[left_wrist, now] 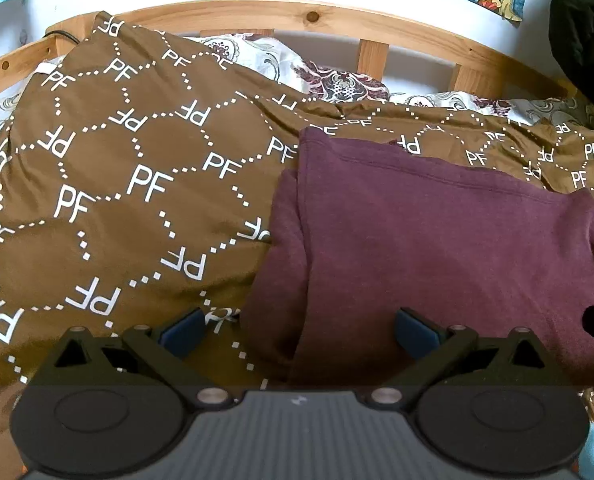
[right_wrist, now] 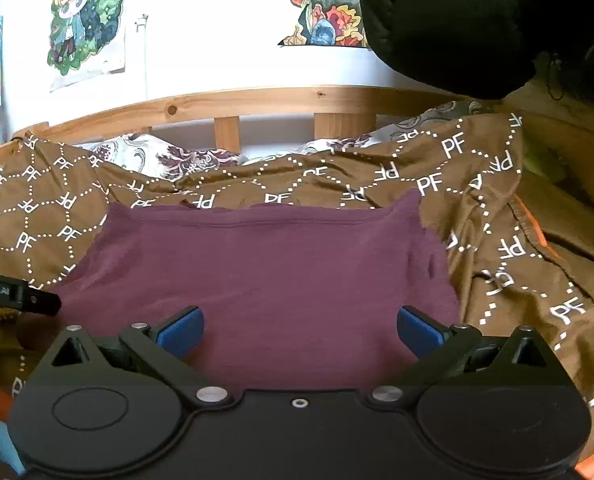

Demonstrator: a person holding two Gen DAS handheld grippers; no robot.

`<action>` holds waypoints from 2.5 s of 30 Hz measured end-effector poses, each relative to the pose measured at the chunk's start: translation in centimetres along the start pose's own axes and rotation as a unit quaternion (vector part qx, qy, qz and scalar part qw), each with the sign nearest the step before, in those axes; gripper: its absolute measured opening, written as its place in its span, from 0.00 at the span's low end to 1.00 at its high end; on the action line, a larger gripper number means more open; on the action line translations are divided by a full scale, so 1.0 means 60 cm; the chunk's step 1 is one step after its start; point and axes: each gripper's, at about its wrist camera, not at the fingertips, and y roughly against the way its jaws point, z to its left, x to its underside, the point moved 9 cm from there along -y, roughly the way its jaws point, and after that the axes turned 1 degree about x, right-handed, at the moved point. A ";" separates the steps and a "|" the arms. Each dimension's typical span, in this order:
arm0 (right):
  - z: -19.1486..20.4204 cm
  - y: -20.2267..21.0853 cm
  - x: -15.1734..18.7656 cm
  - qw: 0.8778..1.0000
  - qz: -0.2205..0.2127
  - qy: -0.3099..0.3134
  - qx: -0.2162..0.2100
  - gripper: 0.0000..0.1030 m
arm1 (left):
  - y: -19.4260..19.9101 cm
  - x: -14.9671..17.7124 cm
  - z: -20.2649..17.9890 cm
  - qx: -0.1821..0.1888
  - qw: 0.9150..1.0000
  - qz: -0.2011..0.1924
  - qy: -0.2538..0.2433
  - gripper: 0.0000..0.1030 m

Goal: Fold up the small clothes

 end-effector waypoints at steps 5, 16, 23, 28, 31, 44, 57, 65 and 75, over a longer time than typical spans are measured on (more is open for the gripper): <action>0.022 -0.014 0.003 1.000 -0.004 -0.011 -0.002 1.00 | 0.000 0.007 0.010 0.011 1.000 -0.005 0.022 0.99; 0.060 -0.033 0.019 0.999 -0.018 0.029 -0.017 1.00 | 0.014 0.021 0.048 0.044 0.995 0.006 0.094 0.99; 0.017 0.063 -0.012 0.997 -0.060 0.030 0.024 1.00 | 0.017 0.020 0.032 0.068 0.988 0.009 0.136 0.99; -0.022 0.130 0.014 0.996 -0.060 0.010 0.058 1.00 | 0.015 0.034 0.006 0.077 0.989 0.016 0.122 0.99; -0.034 0.139 0.025 0.996 -0.052 0.006 0.069 1.00 | 0.016 0.043 -0.003 0.088 0.988 0.025 0.128 0.99; -0.020 0.102 0.036 0.998 -0.038 -0.004 0.049 1.00 | 0.027 0.044 0.015 0.099 0.984 0.013 0.146 0.99; 0.014 0.012 -0.013 0.997 -0.051 0.048 0.011 1.00 | 0.008 0.060 -0.001 0.134 0.973 0.025 0.188 0.99; 0.037 -0.052 -0.008 0.998 -0.030 0.050 0.012 1.00 | -0.017 0.052 0.000 0.123 0.971 0.039 0.201 0.99; 0.068 -0.087 0.048 0.997 0.011 0.082 0.000 1.00 | -0.048 0.054 0.005 0.096 0.975 0.044 0.196 0.99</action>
